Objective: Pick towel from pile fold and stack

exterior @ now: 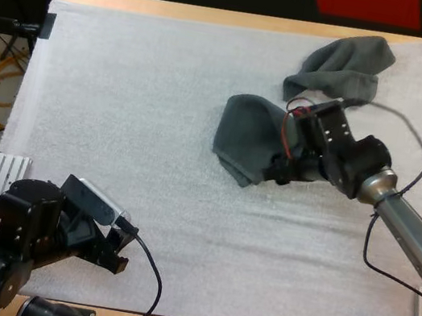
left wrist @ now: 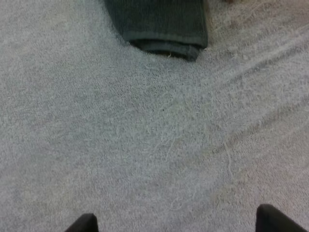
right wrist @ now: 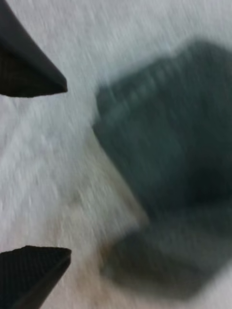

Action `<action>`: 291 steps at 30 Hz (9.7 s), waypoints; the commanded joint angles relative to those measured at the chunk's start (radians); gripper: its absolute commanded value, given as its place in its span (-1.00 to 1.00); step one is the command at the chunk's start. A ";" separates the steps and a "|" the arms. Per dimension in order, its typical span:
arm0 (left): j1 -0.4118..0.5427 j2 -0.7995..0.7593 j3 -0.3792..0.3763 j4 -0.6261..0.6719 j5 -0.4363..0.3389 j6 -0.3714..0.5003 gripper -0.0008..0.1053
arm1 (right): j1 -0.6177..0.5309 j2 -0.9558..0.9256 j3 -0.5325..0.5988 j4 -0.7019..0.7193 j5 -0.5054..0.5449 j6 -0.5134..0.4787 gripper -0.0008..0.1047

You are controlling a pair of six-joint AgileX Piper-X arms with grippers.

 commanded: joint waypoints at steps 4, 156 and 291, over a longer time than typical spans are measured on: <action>-0.003 -0.001 0.001 -0.010 0.008 -0.009 0.19 | -0.001 0.070 0.003 -0.041 -0.095 0.072 0.18; -0.003 -0.001 0.001 0.010 -0.310 0.068 0.19 | 0.340 -0.167 0.187 0.663 -0.132 0.001 -0.99; -0.003 -0.001 0.001 0.015 -0.029 0.055 0.19 | -0.076 -0.476 -0.001 -0.075 0.493 -0.107 -0.99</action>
